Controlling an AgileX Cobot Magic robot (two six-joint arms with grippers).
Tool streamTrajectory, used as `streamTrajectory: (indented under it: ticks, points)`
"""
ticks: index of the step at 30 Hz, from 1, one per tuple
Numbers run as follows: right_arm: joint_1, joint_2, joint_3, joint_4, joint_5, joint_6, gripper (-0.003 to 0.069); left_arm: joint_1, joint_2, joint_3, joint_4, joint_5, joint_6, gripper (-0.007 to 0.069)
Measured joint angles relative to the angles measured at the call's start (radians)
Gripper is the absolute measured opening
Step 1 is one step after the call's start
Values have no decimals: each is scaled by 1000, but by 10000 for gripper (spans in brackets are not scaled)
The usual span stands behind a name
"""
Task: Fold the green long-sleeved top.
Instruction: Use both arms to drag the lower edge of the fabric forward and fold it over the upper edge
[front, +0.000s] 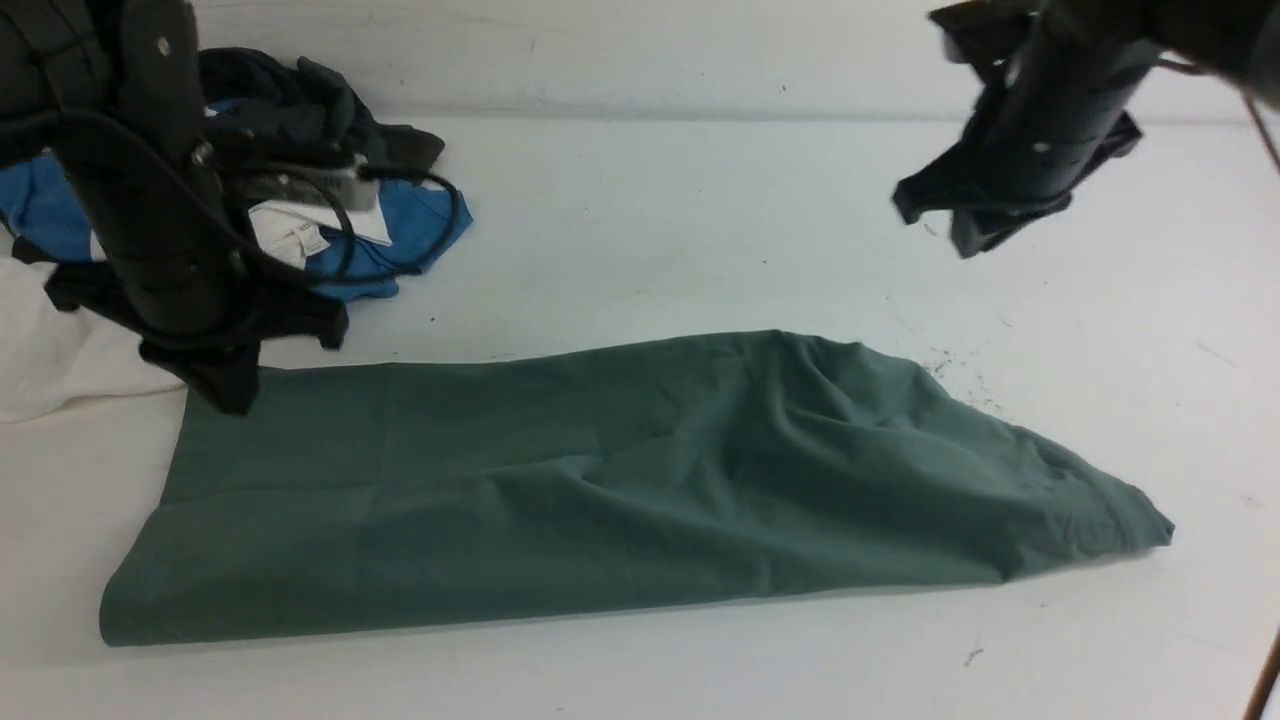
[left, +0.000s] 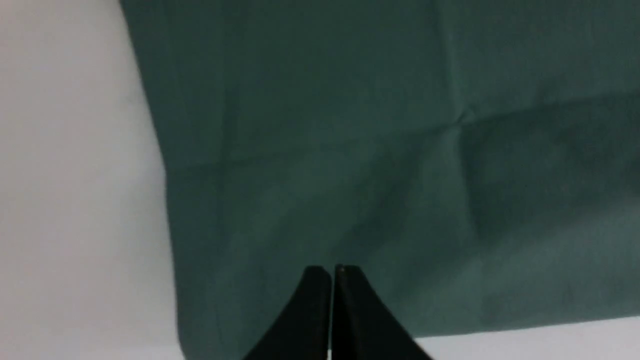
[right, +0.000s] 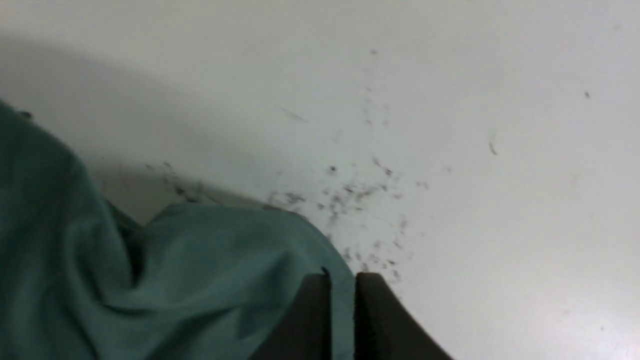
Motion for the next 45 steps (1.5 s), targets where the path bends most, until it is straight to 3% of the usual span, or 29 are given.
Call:
streamTrajectory:
  ticks: [2, 7, 10, 11, 12, 13, 14, 18, 20, 24, 28, 29, 30, 31, 32, 33, 34, 35, 45]
  points:
    - [-81, 6, 32, 92, 0, -10, 0, -16, 15, 62, -8, -40, -8, -4]
    - [-137, 8, 130, 175, 1, -52, 14, -21, 62, 149, -28, -106, -17, -4]
    - [-137, 8, 206, 186, 2, -94, 108, -21, 103, 164, -29, -128, -18, -4]
    - [-136, 8, 206, 186, 2, -94, 108, -21, 107, 165, -30, -130, -18, -4]
    - [-130, 8, 228, 190, 1, -117, 181, -21, 120, 165, -31, -142, -19, -4]
    - [-129, 8, 230, 190, 1, -121, 190, -21, 122, 165, -31, -143, -19, -4]
    - [-119, 12, 242, 191, 1, -150, 280, -21, 130, 165, -33, -154, -20, -4]
    - [-110, 47, 245, 188, -1, -164, 412, -21, 133, 165, -34, -165, -21, -4]
    - [-110, 73, 245, 181, -4, -164, 459, -21, 134, 165, -34, -165, -21, -4]
    - [-110, 107, 245, 165, -15, -160, 479, -21, 135, 165, -34, -166, -21, -4]
    - [-110, 128, 245, 142, -32, -124, 437, -21, 136, 165, -34, -166, -21, -4]
    - [-110, 130, 245, 134, -34, -119, 372, -21, 136, 165, -34, -166, -21, -4]
    - [-110, 130, 245, 134, -34, -118, 363, -21, 136, 165, -34, -166, -21, -4]
    - [-110, 129, 245, 130, -35, -118, 268, -21, 136, 165, -34, -166, -21, -4]
    - [-110, 129, 245, 130, -35, -118, 254, -21, 136, 165, -34, -166, -21, -4]
    - [-110, 128, 245, 125, -35, -118, 136, -21, 136, 165, -34, -166, -20, -4]
    - [-110, 128, 245, 119, -32, -119, 69, -21, 136, 165, -34, -166, -20, -4]
    - [-110, 127, 245, 110, -29, -119, 38, -21, 136, 165, -34, -166, -18, -4]
    - [-110, 46, 243, 1, -16, -50, 19, -21, 138, 165, -34, -165, -18, -4]
